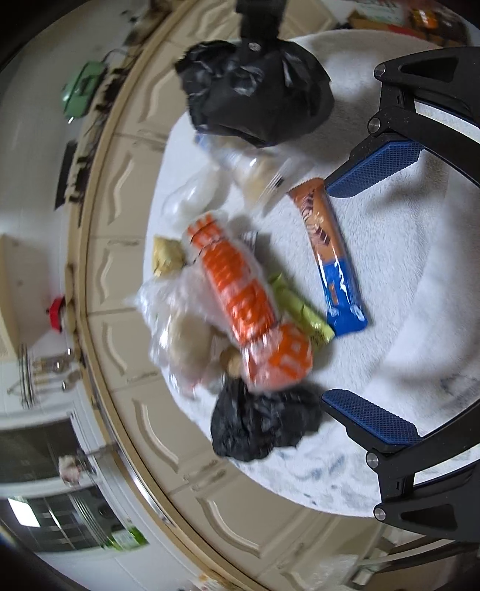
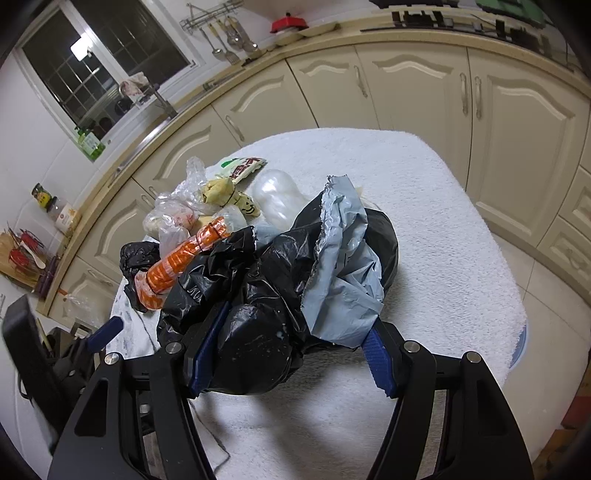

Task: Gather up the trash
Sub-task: 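Grasp the blue-and-brown candy bar with the left gripper while the right holds the bag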

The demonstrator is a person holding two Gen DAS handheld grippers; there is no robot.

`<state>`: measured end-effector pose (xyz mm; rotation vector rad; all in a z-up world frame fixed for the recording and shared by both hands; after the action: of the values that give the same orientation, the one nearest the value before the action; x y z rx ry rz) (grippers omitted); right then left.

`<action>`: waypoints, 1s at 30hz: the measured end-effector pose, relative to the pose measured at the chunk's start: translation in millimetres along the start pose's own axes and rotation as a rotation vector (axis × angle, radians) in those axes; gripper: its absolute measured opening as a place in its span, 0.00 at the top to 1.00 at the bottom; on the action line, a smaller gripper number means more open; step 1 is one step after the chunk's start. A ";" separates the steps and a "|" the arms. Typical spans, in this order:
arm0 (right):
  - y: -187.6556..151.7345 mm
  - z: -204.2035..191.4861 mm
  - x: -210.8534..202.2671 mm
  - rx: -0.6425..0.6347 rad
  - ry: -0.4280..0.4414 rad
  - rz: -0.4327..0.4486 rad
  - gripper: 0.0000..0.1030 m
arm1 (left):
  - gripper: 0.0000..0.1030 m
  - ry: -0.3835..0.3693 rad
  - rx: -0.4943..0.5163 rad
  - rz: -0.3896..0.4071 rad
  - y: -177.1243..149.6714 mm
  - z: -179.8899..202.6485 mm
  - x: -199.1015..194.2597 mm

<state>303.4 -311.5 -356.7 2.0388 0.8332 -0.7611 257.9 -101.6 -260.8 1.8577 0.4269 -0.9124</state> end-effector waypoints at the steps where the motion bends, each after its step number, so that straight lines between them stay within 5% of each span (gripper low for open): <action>1: 0.6 2.8 -2.3 0.003 0.003 0.001 0.34 | 0.02 -0.008 0.021 0.004 1.9 1.8 2.8; 5: 2.4 14.3 -9.2 0.019 -0.003 0.009 0.33 | 0.06 -0.058 0.118 0.005 7.5 9.4 23.1; 7: 2.4 18.3 -10.8 0.027 -0.009 0.012 0.33 | 0.27 -0.092 0.171 -0.024 6.3 16.3 39.8; 16: -1.4 22.0 -14.7 0.033 -0.016 0.016 0.33 | 0.78 -0.254 0.187 -0.064 6.6 30.9 55.5; 30: -7.3 29.1 -30.4 0.042 0.008 0.037 0.33 | 0.85 -0.281 0.016 -0.009 7.0 34.2 50.4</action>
<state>273.0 -341.1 -352.1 2.0901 0.7871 -0.7566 281.6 -140.1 -302.2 1.7099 0.2558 -1.1660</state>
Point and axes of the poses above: each gripper's, at about its wrist camera, not at the fingertips, and x roughly the way its jaws point, z to its right, y to its top, the point moved 9 cm from there along x, roughly the way its jaws point, and after that the axes turned 11 degrees about x, right-handed, at the moved point
